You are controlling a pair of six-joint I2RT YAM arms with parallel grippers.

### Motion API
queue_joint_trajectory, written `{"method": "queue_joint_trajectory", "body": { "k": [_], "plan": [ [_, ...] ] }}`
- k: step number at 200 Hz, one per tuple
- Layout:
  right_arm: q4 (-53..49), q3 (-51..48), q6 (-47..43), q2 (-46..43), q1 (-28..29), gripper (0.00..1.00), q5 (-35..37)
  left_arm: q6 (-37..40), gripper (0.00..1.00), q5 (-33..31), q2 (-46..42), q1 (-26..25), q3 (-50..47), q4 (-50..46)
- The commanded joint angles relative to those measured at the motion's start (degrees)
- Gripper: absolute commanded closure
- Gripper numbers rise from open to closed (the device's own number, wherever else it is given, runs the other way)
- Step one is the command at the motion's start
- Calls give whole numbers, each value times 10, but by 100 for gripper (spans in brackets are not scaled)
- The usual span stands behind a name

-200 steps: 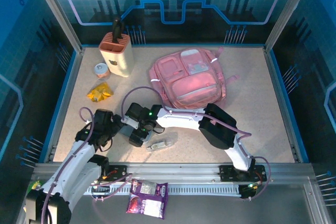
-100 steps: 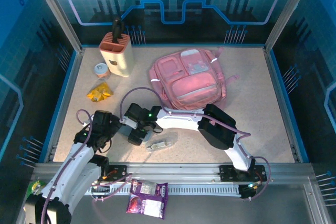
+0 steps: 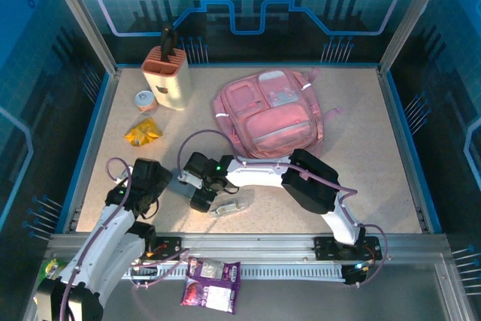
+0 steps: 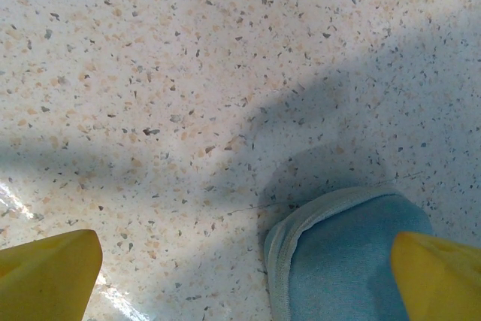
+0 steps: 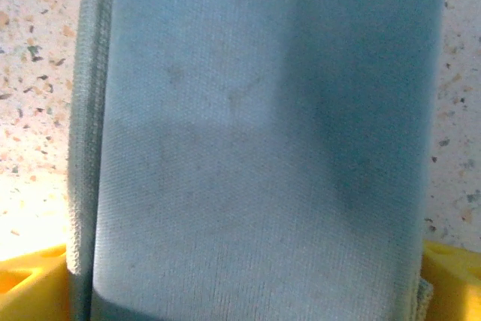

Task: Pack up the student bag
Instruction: Pick up the glasses case from the bottom-left of the table.

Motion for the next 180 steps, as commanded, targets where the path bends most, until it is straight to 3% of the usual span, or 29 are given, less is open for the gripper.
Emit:
{"method": "queue_joint_trajectory", "body": {
  "k": [1, 88, 180],
  "plan": [
    [-17, 2, -3, 18, -5, 6, 10, -7, 1, -11, -6, 7, 19, -8],
    [-27, 8, 10, -38, -10, 24, 1, 22, 1, 12, -26, 7, 55, -16],
    [-35, -85, 61, -186, -49, 30, -19, 99, 1, 58, -21, 7, 120, -22]
  ]
}}
